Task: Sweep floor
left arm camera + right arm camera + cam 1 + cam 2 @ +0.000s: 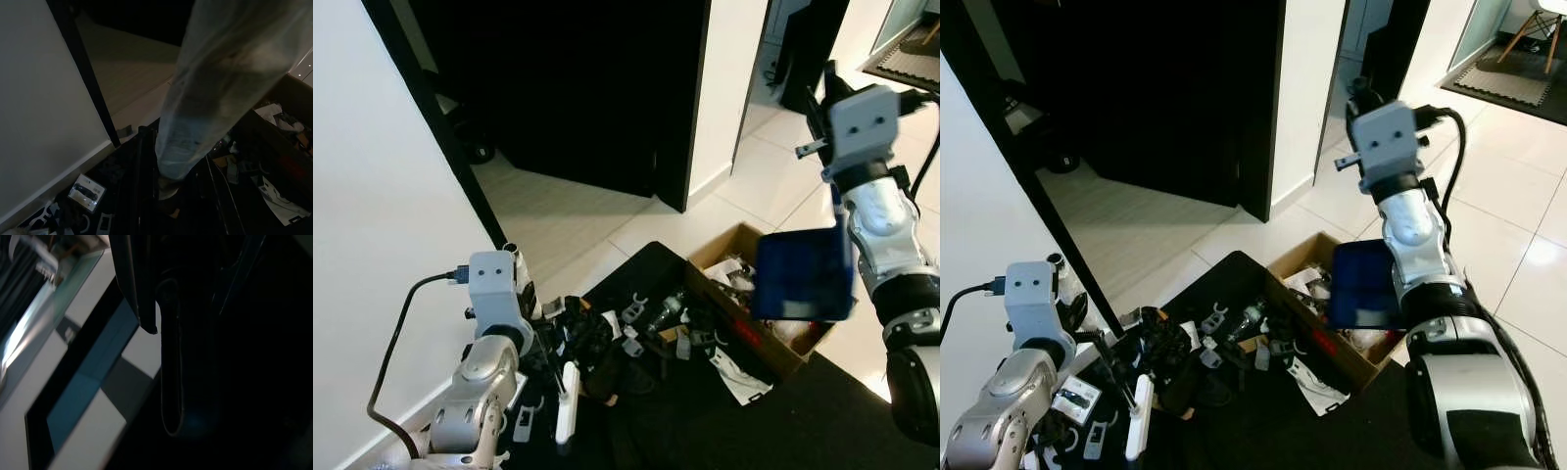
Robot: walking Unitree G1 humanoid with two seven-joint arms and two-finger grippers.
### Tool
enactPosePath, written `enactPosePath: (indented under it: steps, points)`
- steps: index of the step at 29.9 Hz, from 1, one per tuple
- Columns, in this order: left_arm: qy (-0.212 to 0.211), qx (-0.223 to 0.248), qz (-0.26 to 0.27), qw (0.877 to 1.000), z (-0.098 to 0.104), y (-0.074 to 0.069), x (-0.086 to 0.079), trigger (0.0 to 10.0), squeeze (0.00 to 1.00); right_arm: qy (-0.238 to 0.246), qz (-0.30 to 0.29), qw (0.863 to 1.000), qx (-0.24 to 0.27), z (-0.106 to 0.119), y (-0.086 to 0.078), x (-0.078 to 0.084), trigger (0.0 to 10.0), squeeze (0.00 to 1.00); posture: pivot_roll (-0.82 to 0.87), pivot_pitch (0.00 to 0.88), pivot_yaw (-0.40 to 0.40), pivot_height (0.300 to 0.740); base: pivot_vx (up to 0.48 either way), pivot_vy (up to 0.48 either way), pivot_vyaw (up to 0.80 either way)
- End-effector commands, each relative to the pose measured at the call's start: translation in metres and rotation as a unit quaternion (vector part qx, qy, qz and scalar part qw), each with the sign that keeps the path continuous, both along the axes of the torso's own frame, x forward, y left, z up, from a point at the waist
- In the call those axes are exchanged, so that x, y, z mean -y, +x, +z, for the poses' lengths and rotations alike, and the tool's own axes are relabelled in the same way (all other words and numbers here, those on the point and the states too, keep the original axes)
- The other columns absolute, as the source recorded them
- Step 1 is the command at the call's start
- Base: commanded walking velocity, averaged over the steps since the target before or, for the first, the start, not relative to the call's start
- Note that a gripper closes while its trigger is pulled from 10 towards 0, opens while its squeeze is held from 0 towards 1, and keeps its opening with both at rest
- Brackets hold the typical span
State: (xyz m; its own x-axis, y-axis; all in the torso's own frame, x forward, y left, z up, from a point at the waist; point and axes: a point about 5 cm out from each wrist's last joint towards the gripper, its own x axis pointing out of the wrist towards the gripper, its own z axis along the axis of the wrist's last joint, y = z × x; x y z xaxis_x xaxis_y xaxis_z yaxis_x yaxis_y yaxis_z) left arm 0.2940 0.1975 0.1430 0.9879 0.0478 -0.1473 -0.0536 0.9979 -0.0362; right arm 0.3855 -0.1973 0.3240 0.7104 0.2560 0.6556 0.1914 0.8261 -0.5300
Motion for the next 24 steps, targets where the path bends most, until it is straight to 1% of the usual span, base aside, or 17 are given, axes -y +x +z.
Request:
enactPosePath:
  steps: [1,2,4,5,6,7,9,10,11,12,13,15,16,18,19,21,24]
  points:
    - [0.017,0.017,0.007,1.000,0.006,-0.003,-0.004,10.0,0.00,-0.043,0.021,0.998,0.042,0.009,-0.004,-0.015,10.0,0.00,0.13,0.182,0.060,0.740,0.000,0.000,0.00]
    - [0.017,0.017,0.007,1.000,0.006,-0.003,-0.004,10.0,0.00,-0.043,0.021,0.998,0.042,0.009,-0.004,-0.015,10.0,0.00,0.13,0.182,0.060,0.740,0.000,0.000,0.00]
    - [0.017,0.017,0.007,1.000,0.005,-0.004,-0.004,10.0,0.00,-0.083,0.033,0.995,0.046,0.003,-0.004,-0.028,10.0,0.00,0.13,0.182,0.059,0.740,0.000,0.000,0.00]
    - [0.016,0.016,0.007,1.000,0.005,-0.004,-0.004,10.0,0.00,-0.099,0.034,0.993,0.049,0.000,-0.004,-0.032,10.0,0.00,0.13,0.182,0.059,0.740,0.000,0.000,0.00]
    - [0.016,0.016,0.007,1.000,0.005,-0.004,-0.004,10.0,0.00,-0.099,0.034,0.993,0.049,0.000,-0.004,-0.032,10.0,0.00,0.13,0.182,0.059,0.740,0.000,0.000,0.00]
    - [0.016,0.016,0.007,1.000,0.005,-0.004,-0.004,10.0,0.00,-0.125,0.037,0.990,0.052,-0.004,-0.004,-0.037,10.0,0.00,0.13,0.183,0.058,0.740,0.000,0.000,0.00]
    - [0.016,0.016,0.007,1.000,0.005,-0.004,-0.004,10.0,0.00,-0.125,0.037,0.990,0.052,-0.004,-0.004,-0.037,10.0,0.00,0.13,0.183,0.058,0.740,0.000,0.000,0.00]
    - [0.015,0.016,0.007,1.000,0.005,-0.004,-0.003,10.0,0.00,-0.152,0.040,0.986,0.057,-0.009,-0.005,-0.043,10.0,0.00,0.13,0.184,0.057,0.740,0.000,0.000,0.00]
    - [0.015,0.016,0.007,1.000,0.005,-0.004,-0.003,10.0,0.00,-0.152,0.040,0.986,0.057,-0.009,-0.005,-0.043,10.0,0.00,0.13,0.184,0.057,0.740,0.000,0.000,0.00]
    - [0.014,0.016,0.007,1.000,0.004,-0.005,-0.003,10.0,0.00,-0.208,0.054,0.975,0.062,-0.022,-0.006,-0.056,10.0,0.00,0.13,0.185,0.055,0.740,0.000,0.000,0.00]
    - [0.014,0.016,0.007,1.000,0.004,-0.005,-0.003,10.0,0.00,-0.208,0.054,0.975,0.062,-0.022,-0.006,-0.056,10.0,0.00,0.13,0.185,0.055,0.740,0.000,0.000,0.00]
    - [0.012,0.017,0.007,1.000,0.004,-0.005,-0.002,10.0,0.00,-0.239,0.066,0.967,0.059,-0.035,-0.007,-0.063,10.0,0.00,0.13,0.185,0.053,0.740,0.000,0.000,0.00]
    - [0.012,0.017,0.007,1.000,0.004,-0.005,-0.002,10.0,0.00,-0.239,0.066,0.967,0.059,-0.035,-0.007,-0.063,10.0,0.00,0.13,0.185,0.053,0.740,0.000,0.000,0.00]
    - [0.011,0.017,0.007,1.000,0.003,-0.005,-0.002,10.0,0.00,-0.251,0.075,0.963,0.055,-0.045,-0.009,-0.067,10.0,0.00,0.13,0.185,0.052,0.740,0.000,0.000,0.00]
    - [0.011,0.017,0.007,1.000,0.003,-0.005,-0.002,10.0,0.00,-0.251,0.075,0.963,0.055,-0.045,-0.009,-0.067,10.0,0.00,0.13,0.185,0.052,0.740,0.000,0.000,0.00]
    - [0.011,0.017,0.007,1.000,0.003,-0.005,-0.002,10.0,0.00,-0.266,0.087,0.959,0.050,-0.057,-0.011,-0.072,10.0,0.00,0.13,0.185,0.052,0.740,0.000,0.000,0.00]
    - [0.010,0.017,0.007,1.000,0.003,-0.005,-0.002,10.0,0.00,-0.267,0.093,0.958,0.048,-0.063,-0.012,-0.074,10.0,0.00,0.13,0.185,0.052,0.740,0.000,0.000,0.00]
